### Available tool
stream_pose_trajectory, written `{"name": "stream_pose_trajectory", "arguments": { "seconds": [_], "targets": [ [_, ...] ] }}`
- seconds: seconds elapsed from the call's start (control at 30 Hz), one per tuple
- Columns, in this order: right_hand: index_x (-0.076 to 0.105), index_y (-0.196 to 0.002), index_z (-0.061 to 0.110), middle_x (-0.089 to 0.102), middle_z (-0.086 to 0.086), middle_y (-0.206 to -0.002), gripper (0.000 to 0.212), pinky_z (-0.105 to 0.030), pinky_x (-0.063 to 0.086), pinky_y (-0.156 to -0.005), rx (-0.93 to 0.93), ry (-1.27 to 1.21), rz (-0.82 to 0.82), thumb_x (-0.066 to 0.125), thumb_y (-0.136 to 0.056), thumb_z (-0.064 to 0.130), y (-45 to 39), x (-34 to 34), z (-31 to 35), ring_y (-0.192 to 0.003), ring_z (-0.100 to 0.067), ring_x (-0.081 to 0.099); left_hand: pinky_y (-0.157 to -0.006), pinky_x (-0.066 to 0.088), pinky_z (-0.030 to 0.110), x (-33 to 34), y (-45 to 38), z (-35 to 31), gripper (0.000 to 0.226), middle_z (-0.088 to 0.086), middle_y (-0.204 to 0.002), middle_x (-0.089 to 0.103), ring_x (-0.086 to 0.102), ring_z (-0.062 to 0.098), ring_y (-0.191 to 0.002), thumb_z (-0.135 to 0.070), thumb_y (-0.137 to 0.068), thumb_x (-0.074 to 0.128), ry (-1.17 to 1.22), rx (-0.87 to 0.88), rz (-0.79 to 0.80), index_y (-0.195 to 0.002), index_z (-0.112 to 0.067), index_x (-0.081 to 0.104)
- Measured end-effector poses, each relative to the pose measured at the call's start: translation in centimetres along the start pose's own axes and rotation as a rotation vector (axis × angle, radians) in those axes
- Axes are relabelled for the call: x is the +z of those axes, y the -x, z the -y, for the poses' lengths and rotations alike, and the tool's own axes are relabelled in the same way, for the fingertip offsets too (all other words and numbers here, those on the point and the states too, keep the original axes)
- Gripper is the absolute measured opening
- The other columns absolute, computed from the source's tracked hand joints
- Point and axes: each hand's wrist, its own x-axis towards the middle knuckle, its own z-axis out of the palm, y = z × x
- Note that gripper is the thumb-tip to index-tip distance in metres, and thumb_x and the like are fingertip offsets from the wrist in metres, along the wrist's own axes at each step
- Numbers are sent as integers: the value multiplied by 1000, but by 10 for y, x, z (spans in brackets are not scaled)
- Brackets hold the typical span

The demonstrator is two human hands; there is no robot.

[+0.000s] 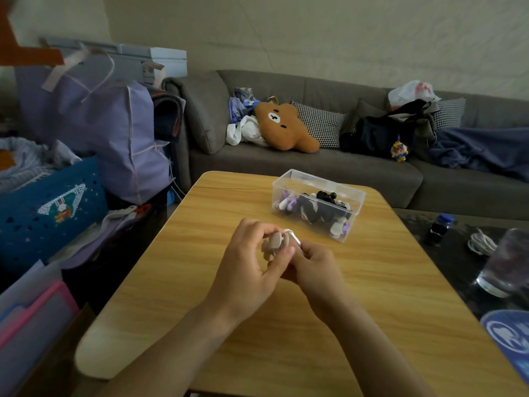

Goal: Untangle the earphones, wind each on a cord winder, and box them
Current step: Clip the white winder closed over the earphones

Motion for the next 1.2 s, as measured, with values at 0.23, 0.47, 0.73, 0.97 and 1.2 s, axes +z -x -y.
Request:
{"name": "stream_pose_trajectory", "arguments": {
  "seconds": [0.23, 0.47, 0.73, 0.97, 1.2],
  "targets": [
    [68, -75, 17, 65, 2, -70, 24, -16, 36, -51, -352, 734, -251, 66, -94, 31, -5, -7, -3, -62, -8, 56, -52, 46, 19, -1, 3, 9, 28, -2, -88, 63, 60, 5, -66, -20, -87, 73, 84, -290, 119, -101, -24, 49],
    [77, -101, 17, 60, 7, -105, 13, -11, 45, -69, -668, 906, -193, 73, -90, 23, -1, 1, -8, -84, -5, 57, -60, 56, 30, 1, -1, 21, 19, 11, -108, 62, 66, 26, -84, -18, -100, 53, 285, -441, 280, -112, -30, 61],
    [81, -85, 17, 67, 1, -89, 12, -32, 55, -57, -826, 898, -243, 82, -74, 14, 0, 4, -6, -71, -10, 63, -58, 42, 21, 0, 1, 22, 21, -7, -89, 61, 55, -1, -65, -10, -102, 48, 354, -477, 219, -105, -25, 62],
    [81, -76, 21, 77, 9, -82, 18, -28, 55, -59, -855, 733, -209, 82, -64, 8, 4, 5, -1, -69, -2, 68, -70, 48, 35, 2, 3, 24, 10, 3, -101, 67, 61, 12, -83, -17, -101, 53, 414, -592, 167, -108, -23, 55],
    [81, -80, 23, 76, 14, -85, 16, -30, 58, -62, -738, 626, -94, 80, -74, 8, 0, -16, 3, -74, -2, 71, -57, 45, 27, -11, -3, 15, 9, -5, -77, 61, 60, 13, -64, -26, -103, 51, 282, -445, 368, -109, -21, 54]
  ]
}}
